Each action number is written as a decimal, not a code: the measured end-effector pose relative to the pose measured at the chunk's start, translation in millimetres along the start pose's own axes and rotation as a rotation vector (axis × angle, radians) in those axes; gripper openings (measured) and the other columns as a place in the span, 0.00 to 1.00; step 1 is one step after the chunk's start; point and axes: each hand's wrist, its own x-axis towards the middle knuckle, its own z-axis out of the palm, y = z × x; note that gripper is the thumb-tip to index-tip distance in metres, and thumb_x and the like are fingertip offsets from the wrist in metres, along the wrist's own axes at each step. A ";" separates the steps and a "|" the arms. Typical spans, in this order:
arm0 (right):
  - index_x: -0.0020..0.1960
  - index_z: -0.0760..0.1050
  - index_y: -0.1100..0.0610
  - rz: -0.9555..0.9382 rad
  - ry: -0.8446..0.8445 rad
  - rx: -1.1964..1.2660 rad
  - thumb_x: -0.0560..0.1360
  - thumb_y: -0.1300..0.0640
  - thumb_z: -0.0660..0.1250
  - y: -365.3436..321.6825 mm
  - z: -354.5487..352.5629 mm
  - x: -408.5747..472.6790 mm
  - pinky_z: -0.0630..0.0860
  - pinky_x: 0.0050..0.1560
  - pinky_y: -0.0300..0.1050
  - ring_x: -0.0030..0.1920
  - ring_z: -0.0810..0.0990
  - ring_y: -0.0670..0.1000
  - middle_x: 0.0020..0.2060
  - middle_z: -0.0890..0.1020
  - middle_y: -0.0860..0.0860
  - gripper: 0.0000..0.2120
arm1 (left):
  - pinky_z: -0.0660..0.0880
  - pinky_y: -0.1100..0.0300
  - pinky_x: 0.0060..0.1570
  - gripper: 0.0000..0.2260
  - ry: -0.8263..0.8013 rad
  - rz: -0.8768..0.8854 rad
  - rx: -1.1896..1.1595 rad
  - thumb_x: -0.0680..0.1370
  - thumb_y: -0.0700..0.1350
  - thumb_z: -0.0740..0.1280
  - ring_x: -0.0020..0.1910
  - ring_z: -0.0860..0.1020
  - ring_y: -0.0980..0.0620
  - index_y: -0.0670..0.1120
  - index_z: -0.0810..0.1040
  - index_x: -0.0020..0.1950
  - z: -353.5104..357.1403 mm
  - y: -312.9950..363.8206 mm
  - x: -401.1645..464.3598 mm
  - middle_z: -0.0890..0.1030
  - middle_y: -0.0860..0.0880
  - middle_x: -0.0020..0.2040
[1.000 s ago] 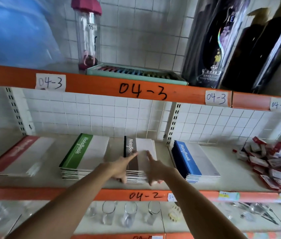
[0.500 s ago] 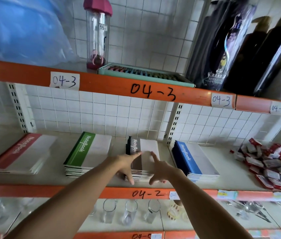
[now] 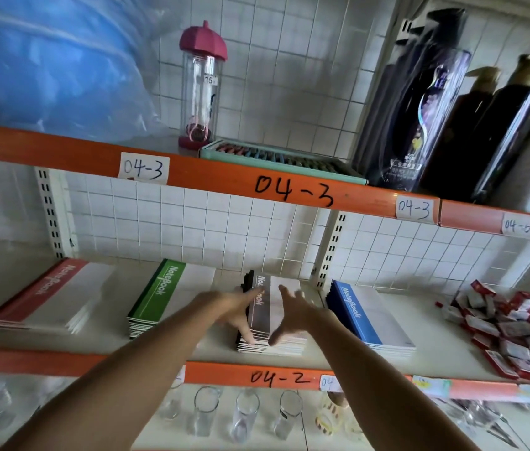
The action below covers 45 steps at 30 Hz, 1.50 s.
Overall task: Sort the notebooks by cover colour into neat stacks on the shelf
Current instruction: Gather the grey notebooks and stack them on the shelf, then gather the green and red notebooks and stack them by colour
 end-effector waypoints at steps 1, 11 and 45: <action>0.80 0.45 0.52 -0.064 0.047 0.045 0.60 0.44 0.82 -8.3 -6.1 0.9 0.61 0.72 0.66 0.76 0.57 0.65 0.77 0.54 0.60 0.62 | 0.68 0.41 0.68 0.58 0.049 0.014 -0.011 0.66 0.54 0.81 0.75 0.62 0.37 0.61 0.40 0.79 -7.2 -9.9 -7.6 0.53 0.43 0.80; 0.77 0.54 0.59 -0.289 0.048 0.306 0.70 0.56 0.78 -124.4 26.9 10.2 0.71 0.62 0.49 0.66 0.72 0.62 0.67 0.72 0.64 0.45 | 0.65 0.43 0.70 0.67 0.146 -0.268 -0.053 0.61 0.51 0.84 0.76 0.62 0.40 0.59 0.32 0.78 -21.2 -151.0 -78.2 0.58 0.43 0.79; 0.79 0.35 0.56 -0.327 -0.098 0.041 0.75 0.54 0.73 -161.9 48.3 24.7 0.79 0.47 0.49 0.50 0.82 0.60 0.68 0.71 0.67 0.52 | 0.68 0.41 0.68 0.50 0.174 -0.231 -0.096 0.72 0.44 0.77 0.72 0.67 0.38 0.69 0.43 0.76 6.6 -181.6 -83.8 0.62 0.39 0.76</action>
